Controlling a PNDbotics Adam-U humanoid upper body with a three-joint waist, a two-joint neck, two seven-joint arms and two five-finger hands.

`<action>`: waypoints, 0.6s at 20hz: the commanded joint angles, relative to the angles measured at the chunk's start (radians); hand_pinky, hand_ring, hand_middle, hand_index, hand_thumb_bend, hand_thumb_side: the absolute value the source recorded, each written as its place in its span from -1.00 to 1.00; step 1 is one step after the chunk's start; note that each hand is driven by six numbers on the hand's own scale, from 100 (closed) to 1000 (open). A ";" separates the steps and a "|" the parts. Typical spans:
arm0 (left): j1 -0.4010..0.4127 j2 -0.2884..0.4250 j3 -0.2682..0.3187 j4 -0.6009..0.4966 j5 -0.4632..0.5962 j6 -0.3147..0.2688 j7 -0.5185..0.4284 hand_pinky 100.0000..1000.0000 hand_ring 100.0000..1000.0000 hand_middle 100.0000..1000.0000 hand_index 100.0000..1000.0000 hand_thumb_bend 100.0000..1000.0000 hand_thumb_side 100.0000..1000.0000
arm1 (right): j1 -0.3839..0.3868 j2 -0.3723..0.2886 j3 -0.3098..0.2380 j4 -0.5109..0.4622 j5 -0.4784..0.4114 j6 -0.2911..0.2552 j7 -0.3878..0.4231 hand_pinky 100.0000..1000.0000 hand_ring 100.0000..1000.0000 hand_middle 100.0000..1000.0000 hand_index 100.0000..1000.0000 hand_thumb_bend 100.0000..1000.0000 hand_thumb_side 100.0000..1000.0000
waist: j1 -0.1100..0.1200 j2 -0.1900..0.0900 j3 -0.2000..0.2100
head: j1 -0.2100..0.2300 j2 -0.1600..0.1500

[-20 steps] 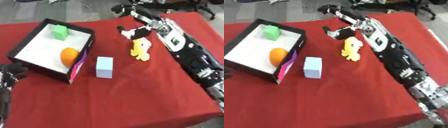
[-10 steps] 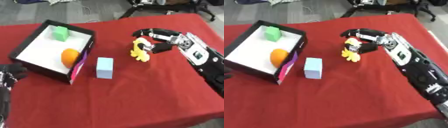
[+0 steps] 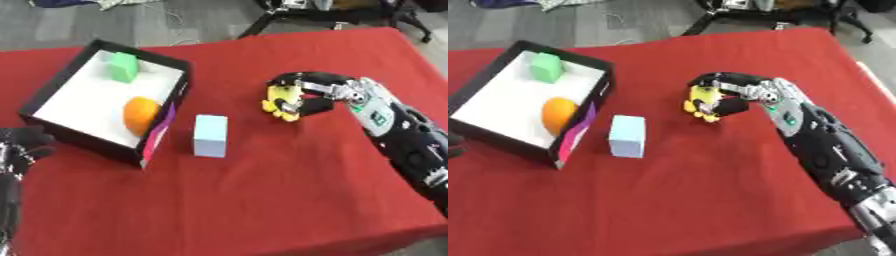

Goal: Pick up objects on the table and place them in the box.

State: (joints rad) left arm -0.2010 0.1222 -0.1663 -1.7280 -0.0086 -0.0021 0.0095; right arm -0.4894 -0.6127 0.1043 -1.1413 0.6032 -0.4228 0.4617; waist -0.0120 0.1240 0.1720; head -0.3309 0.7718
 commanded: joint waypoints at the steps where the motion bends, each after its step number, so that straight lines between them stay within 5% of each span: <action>1: -0.011 0.007 0.007 -0.022 -0.003 -0.001 0.001 0.42 0.40 0.08 0.39 -1.00 0.85 | -0.002 -0.012 -0.008 0.038 0.039 0.000 -0.011 0.98 0.68 0.70 0.91 -1.00 0.07 | 0.008 -0.024 -0.001 | -0.006 -0.002; 3: -0.011 0.006 0.007 -0.022 -0.003 -0.001 0.001 0.42 0.40 0.08 0.39 -1.00 0.85 | -0.004 -0.010 -0.011 0.045 0.057 0.002 -0.024 0.86 0.55 0.52 0.85 -1.00 -0.63 | 0.009 -0.024 -0.001 | -0.007 -0.002; 4: -0.011 0.006 0.007 -0.022 -0.003 -0.001 0.001 0.42 0.40 0.08 0.39 -1.00 0.85 | -0.004 -0.009 -0.013 0.048 0.066 0.003 -0.036 0.78 0.45 0.39 0.79 -1.00 -0.72 | 0.009 -0.024 -0.001 | -0.008 -0.002; 5: -0.011 0.006 0.007 -0.022 -0.003 -0.001 0.001 0.42 0.40 0.08 0.39 -1.00 0.85 | -0.005 -0.008 -0.016 0.048 0.075 0.005 -0.052 0.73 0.38 0.28 0.73 -1.00 -0.73 | 0.009 -0.024 -0.002 | -0.009 -0.002; 6: -0.011 0.006 0.007 -0.022 -0.003 -0.001 0.001 0.42 0.40 0.08 0.39 -1.00 0.85 | -0.006 -0.008 -0.017 0.048 0.083 0.006 -0.070 0.67 0.25 0.10 0.61 -1.00 -0.52 | 0.009 -0.024 -0.002 | -0.009 -0.002; 7: -0.011 0.006 0.007 -0.022 -0.003 -0.001 0.001 0.42 0.40 0.08 0.39 -1.00 0.85 | -0.008 -0.007 -0.020 0.045 0.090 0.007 -0.096 0.60 0.12 -0.12 0.38 -1.00 -0.76 | 0.009 -0.024 -0.002 | -0.009 -0.002; 12: -0.011 0.004 0.007 -0.022 -0.003 -0.001 0.001 0.42 0.40 0.08 0.39 -1.00 0.85 | -0.020 0.005 -0.033 0.032 0.076 0.014 -0.260 0.48 -0.19 -0.66 -0.20 -1.00 -0.78 | 0.011 -0.025 -0.003 | -0.011 -0.002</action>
State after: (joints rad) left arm -0.2012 0.1220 -0.1663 -1.7292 -0.0086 -0.0018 0.0092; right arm -0.5028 -0.5936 0.0787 -1.1135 0.6787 -0.4125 0.2352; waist -0.0120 0.1240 0.1714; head -0.3385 0.7718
